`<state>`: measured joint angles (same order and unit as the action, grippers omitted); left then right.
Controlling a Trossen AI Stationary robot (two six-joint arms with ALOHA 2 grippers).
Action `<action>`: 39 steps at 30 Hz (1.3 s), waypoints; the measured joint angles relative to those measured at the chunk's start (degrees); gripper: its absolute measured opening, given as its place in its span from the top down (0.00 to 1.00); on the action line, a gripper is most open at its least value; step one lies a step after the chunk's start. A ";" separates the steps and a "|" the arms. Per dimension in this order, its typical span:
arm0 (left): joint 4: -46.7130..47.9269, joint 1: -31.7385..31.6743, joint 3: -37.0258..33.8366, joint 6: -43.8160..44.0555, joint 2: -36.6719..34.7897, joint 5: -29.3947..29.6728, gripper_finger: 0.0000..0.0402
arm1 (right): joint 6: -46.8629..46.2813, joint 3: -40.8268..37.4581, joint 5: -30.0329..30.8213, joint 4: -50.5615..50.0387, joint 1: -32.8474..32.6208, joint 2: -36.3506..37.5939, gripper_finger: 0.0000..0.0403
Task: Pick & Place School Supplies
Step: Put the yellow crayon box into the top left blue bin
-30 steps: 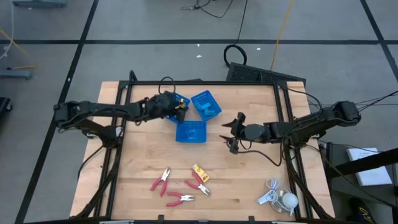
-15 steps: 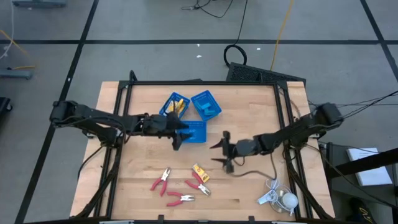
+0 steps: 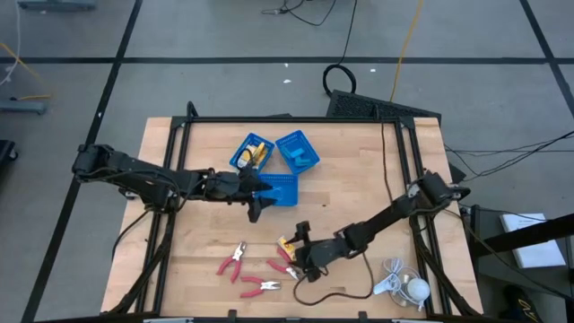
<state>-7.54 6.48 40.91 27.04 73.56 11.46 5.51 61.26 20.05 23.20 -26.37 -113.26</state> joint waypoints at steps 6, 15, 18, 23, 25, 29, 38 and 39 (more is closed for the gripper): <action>0.03 0.02 0.00 1.19 0.00 0.68 0.37 | -3.83 1.99 2.56 -10.43 0.02 -1.24 0.29; 0.29 0.04 0.00 1.37 0.00 2.64 0.37 | -13.39 1.96 3.58 -23.60 -0.15 1.66 0.32; 0.41 0.04 0.00 1.37 0.00 3.65 0.37 | -18.16 1.85 0.52 -23.64 0.03 1.70 0.31; 0.41 0.04 0.00 1.78 0.02 4.67 0.37 | -19.57 1.41 -2.07 -23.29 0.20 1.70 0.32; 0.41 0.04 0.00 1.82 0.02 4.67 0.37 | -19.82 0.85 -2.30 -23.26 0.84 1.70 0.33; 0.41 0.36 0.00 2.24 0.02 4.66 0.37 | -20.53 0.14 -4.62 -23.05 1.74 1.76 0.37; 0.43 0.57 0.00 2.51 0.04 4.66 0.37 | -20.80 -0.01 -8.17 -23.24 3.78 2.24 0.55; 0.43 0.57 0.00 2.67 0.04 4.66 0.37 | -20.37 -0.03 -8.30 -23.00 3.93 2.26 0.57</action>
<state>-7.11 7.05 40.91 29.70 73.60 16.12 -14.86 61.23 11.75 0.20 -22.44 -111.00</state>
